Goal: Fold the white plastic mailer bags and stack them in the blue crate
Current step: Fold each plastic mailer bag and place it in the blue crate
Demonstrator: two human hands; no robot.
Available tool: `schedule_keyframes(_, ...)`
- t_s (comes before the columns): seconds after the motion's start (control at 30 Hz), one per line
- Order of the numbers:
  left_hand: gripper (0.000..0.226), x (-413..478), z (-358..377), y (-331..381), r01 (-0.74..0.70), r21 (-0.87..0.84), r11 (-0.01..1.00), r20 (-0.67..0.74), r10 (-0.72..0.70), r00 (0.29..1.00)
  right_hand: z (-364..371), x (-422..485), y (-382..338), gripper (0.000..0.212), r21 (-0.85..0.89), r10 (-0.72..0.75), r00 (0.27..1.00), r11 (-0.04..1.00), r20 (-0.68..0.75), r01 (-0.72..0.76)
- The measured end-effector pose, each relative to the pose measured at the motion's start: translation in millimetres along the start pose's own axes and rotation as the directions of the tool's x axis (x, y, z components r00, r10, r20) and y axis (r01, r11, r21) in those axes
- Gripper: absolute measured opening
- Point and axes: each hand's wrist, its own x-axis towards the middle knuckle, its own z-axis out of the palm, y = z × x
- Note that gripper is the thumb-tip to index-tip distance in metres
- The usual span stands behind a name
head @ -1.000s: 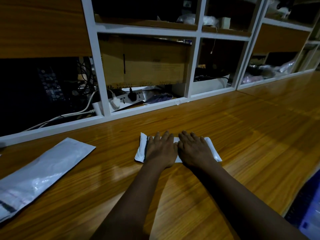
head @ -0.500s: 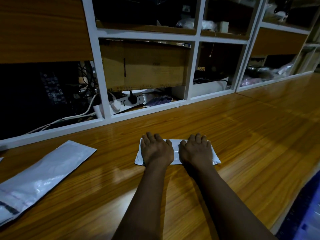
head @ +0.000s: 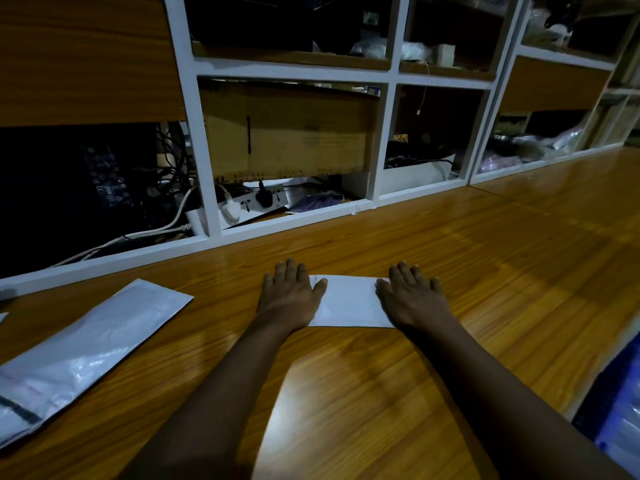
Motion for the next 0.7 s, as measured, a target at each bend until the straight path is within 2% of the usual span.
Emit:
schedule_keyframes(0.13,0.071,-3,-6,-17,-0.084,0.0,0.996,0.075,0.084,0.994,-6,-1,13,0.083,0.014,-0.008,1.0,1.0,0.016,0.008)
schedule_keyframes(0.2,0.069,-4,-8,-21,-0.092,-0.014,0.996,0.082,0.092,0.992,-6,-2,13,0.078,0.033,-0.014,1.0,0.999,0.015,0.013)
schedule_keyframes(0.27,0.063,-6,-7,-22,-0.107,0.005,0.994,0.002,0.107,0.994,-9,-7,12,0.065,0.043,-0.051,0.998,0.998,-0.038,0.053)
schedule_keyframes(0.3,0.06,-8,-5,-22,-0.126,-0.01,0.992,-0.108,0.125,0.986,-12,-9,12,0.062,0.056,-0.082,0.991,0.995,-0.103,0.088)
schedule_keyframes(0.37,0.052,-17,-6,-20,-0.224,-0.105,0.969,-0.399,0.165,0.902,-20,-16,14,0.059,0.127,-0.115,0.971,0.981,-0.212,0.144)
schedule_keyframes(0.43,0.045,-26,-7,-15,-0.389,-0.104,0.915,-0.583,0.261,0.769,-30,-21,12,0.056,0.34,-0.091,0.955,0.921,-0.284,0.188)
schedule_keyframes(0.5,0.04,-25,-5,-8,-0.495,-0.07,0.866,-0.625,0.349,0.699,-35,-23,6,0.057,0.43,-0.134,0.937,0.861,-0.322,0.271)
schedule_keyframes(0.6,0.03,-19,-2,5,-0.567,-0.075,0.82,-0.575,0.429,0.697,-34,-23,-9,0.046,0.468,-0.238,0.924,0.808,-0.298,0.359)
schedule_keyframes(0.7,0.024,-10,0,12,-0.642,-0.045,0.766,-0.553,0.516,0.654,-26,-18,-16,0.034,0.424,-0.304,0.881,0.788,-0.363,0.447)
